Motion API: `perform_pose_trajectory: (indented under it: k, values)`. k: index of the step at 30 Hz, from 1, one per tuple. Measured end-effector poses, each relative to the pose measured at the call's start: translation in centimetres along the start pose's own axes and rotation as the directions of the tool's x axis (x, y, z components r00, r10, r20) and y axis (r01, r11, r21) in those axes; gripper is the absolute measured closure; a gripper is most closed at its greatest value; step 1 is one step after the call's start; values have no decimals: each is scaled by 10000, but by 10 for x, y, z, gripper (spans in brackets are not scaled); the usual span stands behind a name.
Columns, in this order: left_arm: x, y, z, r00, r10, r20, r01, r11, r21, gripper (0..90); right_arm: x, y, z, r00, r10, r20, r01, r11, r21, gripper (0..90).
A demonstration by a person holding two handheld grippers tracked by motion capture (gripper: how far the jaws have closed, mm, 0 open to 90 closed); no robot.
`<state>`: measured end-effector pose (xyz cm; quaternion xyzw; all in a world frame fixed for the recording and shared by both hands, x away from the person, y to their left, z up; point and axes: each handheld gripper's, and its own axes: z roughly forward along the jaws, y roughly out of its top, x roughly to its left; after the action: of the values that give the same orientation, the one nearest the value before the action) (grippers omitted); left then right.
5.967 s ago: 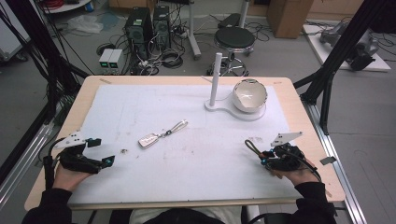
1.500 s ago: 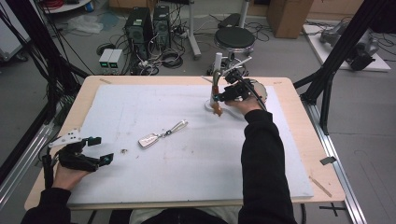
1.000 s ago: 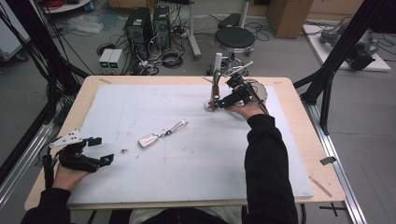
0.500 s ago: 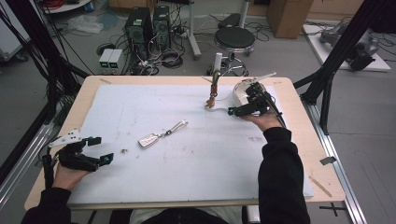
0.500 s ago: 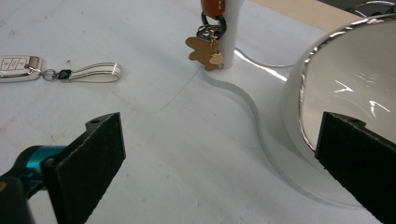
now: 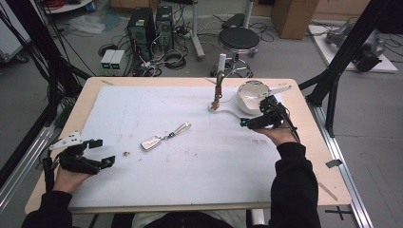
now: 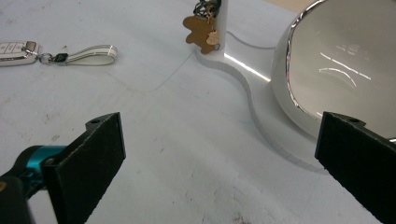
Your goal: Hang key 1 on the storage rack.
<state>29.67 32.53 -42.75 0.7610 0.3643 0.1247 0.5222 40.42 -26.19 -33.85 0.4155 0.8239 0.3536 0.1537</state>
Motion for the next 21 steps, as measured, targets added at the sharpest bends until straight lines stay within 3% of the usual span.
perform_pose_trajectory:
  k: [5, 10, 21]
  values:
    - [0, 0, 0, 10000, -20, 2, 20, 10000, -15, 17, 0, -11, -4, 10000, 74, -25, -74, 9999, -88, 7]
    - [0, 0, 0, 10000, -14, 9, 14, 10000, 11, 17, 1, -25, -5, 9998, -49, 182, 45, 9998, 192, 7]
    - [0, 0, 1, 9999, -105, 84, 105, 9999, -29, 17, -1, -53, -13, 9994, 112, 332, -112, 9999, 1, 7]
